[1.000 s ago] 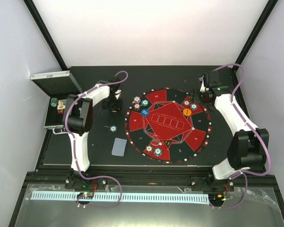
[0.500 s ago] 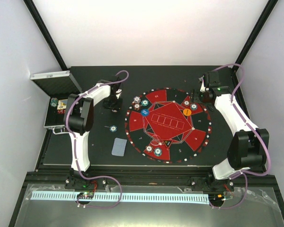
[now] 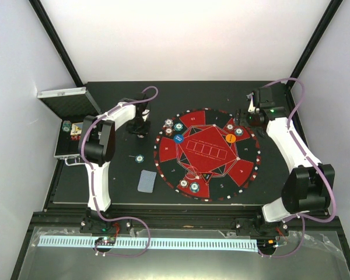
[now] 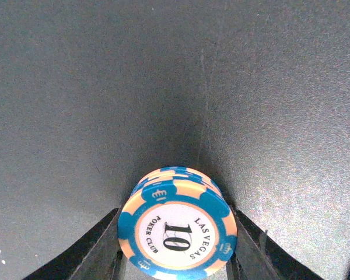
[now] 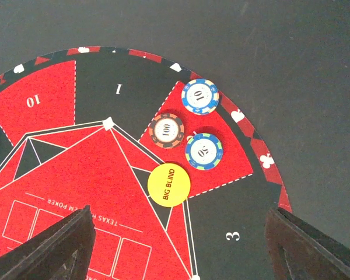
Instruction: Distribute texas hold em gaming equipment
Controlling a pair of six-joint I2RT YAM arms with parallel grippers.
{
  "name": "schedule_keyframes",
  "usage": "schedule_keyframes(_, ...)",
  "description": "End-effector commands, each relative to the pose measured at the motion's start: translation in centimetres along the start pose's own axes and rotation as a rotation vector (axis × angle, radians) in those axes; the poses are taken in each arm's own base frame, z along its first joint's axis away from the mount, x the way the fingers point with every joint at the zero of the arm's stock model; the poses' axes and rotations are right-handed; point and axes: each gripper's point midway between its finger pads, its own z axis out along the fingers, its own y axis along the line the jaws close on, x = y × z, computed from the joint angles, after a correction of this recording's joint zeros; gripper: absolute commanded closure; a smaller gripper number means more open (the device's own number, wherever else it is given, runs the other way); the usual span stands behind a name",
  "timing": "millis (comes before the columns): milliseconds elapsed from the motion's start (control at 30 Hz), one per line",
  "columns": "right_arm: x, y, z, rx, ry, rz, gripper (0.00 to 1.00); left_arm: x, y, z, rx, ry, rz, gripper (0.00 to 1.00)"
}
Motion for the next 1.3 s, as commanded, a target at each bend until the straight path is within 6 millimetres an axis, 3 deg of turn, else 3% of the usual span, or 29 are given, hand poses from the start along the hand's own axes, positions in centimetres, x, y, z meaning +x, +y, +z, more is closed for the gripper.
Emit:
schedule_keyframes(0, -0.8, -0.4, -1.3, 0.015, -0.042, 0.006, 0.19, -0.4, 0.4, -0.3, 0.002, -0.024, 0.002, 0.73)
schedule_keyframes(167, -0.7, -0.4, -1.4, 0.017, -0.042, 0.005, 0.19, -0.6, -0.2, -2.8, 0.040, -0.088, -0.005, 0.74)
schedule_keyframes(400, -0.6, -0.4, -1.5, 0.015, -0.039, 0.004, 0.19, 0.3, -1.1, -4.5, 0.050, -0.105, 0.013, 0.76)
schedule_keyframes(567, -0.4, -0.5, -1.4, 0.019, -0.041, 0.003, 0.19, 2.0, -3.3, -6.0, 0.089, -0.122, 0.028, 0.76)
schedule_keyframes(767, 0.0, -0.7, -1.4, 0.024, -0.044, 0.000, 0.19, 6.9, -8.5, -7.5, 0.152, -0.139, 0.100, 0.76)
schedule_keyframes(1000, 0.5, -1.0, -1.2, 0.032, -0.047, 0.000, 0.19, 13.8, -16.5, -9.7, 0.247, -0.136, 0.244, 0.76)
schedule_keyframes(1167, 0.8, -1.0, -1.4, 0.027, -0.064, 0.006, 0.19, 16.7, -22.0, -11.3, 0.318, -0.145, 0.320, 0.76)
schedule_keyframes(1267, 0.9, -1.1, -1.6, 0.028, -0.069, 0.012, 0.19, 17.5, -25.4, -12.1, 0.355, -0.155, 0.369, 0.76)
